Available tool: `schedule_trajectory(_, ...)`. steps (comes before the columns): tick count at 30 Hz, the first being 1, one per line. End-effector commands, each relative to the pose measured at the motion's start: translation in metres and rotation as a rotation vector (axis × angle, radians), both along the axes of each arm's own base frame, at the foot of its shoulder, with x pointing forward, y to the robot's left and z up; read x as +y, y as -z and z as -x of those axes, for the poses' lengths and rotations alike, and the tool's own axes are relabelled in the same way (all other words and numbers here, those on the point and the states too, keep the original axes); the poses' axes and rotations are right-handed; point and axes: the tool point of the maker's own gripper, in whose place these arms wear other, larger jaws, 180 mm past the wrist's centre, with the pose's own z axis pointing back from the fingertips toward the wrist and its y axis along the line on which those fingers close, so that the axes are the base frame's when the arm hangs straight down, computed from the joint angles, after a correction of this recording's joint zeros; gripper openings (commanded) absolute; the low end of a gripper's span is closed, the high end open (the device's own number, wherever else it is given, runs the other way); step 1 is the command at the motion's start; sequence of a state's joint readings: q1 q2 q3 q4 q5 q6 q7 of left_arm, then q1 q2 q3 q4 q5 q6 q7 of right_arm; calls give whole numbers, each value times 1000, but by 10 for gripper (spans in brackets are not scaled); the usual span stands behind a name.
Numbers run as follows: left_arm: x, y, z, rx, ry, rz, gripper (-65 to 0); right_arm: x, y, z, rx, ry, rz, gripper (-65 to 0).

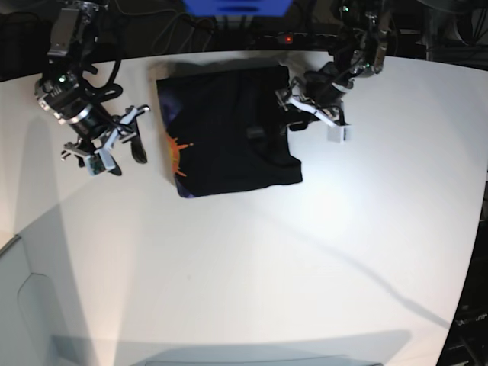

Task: Fold the T-shirt properly
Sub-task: 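Grasp the bundle's side with the left gripper and square it, then rotate the folded bundle with the left gripper so the print faces the robot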

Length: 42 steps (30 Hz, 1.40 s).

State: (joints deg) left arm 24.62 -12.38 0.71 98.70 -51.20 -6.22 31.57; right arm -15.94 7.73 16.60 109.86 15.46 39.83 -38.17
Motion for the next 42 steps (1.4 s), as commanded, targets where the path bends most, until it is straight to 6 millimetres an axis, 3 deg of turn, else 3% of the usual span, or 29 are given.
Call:
schedule_trajectory(1,-2,-9,-3,-30,4,18,-218,2,-13,-6,-50,-9,-20,-306)
schedule_trajectory(20,4,7,-10,-2,-7,2,-224,4,-14,-7,-54,-13,-21,-306)
schedule_trajectory(24,-8,4,-14,-13,33,8,-348,3,-14,-7,-56,-12,-21,-306)
schedule_trajectory(27,-14,14,-13,11,53,9,-440,3,-14,-7,-56,-10,-20,-306)
schedule_trajectory(33,-34,31,-13,50,117,12,-535,2,-14,-7,-55,-9,-20,-306)
schedule_trajectory(36,-33,29,-16,40,129,3,-639,0,-14,-7,-53,-9,-14,-306)
schedule_trajectory(42,-25,22,-34,-25,272,-104,-649,-20,-17,-8,-65,52,2,-306)
